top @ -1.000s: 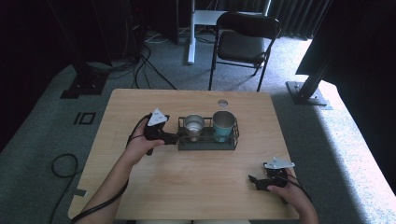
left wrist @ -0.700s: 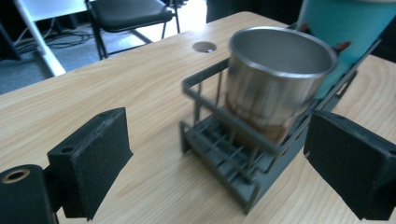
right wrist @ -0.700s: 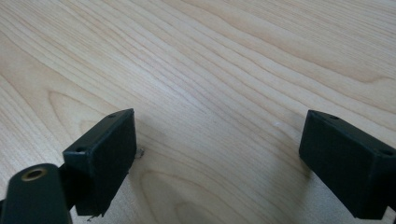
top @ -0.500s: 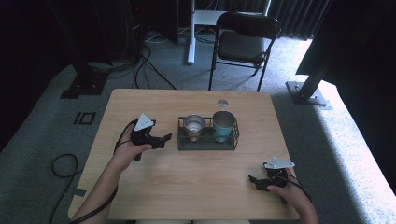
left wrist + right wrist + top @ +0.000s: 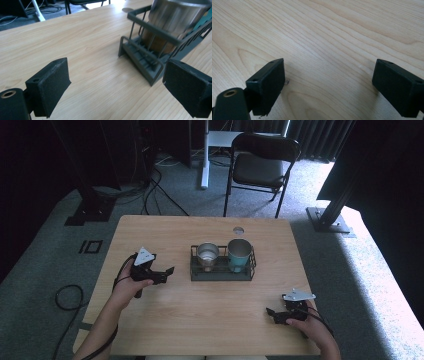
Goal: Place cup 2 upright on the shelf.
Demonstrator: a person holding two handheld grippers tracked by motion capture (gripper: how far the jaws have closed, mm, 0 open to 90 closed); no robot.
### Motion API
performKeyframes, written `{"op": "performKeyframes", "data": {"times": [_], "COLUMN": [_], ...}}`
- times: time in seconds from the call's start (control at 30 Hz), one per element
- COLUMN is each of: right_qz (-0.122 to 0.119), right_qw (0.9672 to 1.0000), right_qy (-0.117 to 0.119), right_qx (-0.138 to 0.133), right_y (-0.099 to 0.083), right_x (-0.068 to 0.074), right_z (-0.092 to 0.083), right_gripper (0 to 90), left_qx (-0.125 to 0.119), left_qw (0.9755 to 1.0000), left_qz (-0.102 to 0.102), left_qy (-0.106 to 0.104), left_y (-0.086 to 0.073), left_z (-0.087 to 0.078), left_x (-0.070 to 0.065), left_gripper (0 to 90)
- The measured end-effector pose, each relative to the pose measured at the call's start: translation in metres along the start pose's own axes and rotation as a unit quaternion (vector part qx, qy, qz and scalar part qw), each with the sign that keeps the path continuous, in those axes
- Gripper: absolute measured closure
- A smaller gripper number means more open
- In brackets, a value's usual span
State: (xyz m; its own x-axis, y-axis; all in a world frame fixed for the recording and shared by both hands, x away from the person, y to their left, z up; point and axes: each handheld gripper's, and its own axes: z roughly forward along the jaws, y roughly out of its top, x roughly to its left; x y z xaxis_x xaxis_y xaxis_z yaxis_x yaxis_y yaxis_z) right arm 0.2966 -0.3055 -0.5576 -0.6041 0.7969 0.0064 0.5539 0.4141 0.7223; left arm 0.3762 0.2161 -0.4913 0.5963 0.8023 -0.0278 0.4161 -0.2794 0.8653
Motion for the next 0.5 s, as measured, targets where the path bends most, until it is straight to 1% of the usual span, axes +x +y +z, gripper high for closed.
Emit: {"op": "performKeyframes", "data": {"times": [0.2,0.3,0.37,0.5], "right_qz": [0.0,0.0,0.0,0.0], "right_qw": [1.0,1.0,1.0,1.0], "right_qy": [0.0,0.0,0.0,0.0], "right_qx": [0.0,0.0,0.0,0.0], "right_y": [0.0,0.0,0.0,0.0], "right_x": [0.0,0.0,0.0,0.0], "right_z": [0.0,0.0,0.0,0.0], "right_gripper": [10.7,10.7,10.7,10.7], "left_qx": [0.01,0.011,0.013,0.018], "left_qw": [0.9998,0.9997,0.9994,0.9989], "left_qz": [-0.003,-0.008,-0.01,-0.021], "left_qy": [0.015,0.021,0.03,0.038], "left_y": [-0.011,-0.016,-0.02,-0.031], "left_z": [-0.007,-0.011,-0.014,-0.021], "left_x": [0.004,0.006,0.008,0.01], "left_gripper": [7.9,7.9,7.9,7.9]}}
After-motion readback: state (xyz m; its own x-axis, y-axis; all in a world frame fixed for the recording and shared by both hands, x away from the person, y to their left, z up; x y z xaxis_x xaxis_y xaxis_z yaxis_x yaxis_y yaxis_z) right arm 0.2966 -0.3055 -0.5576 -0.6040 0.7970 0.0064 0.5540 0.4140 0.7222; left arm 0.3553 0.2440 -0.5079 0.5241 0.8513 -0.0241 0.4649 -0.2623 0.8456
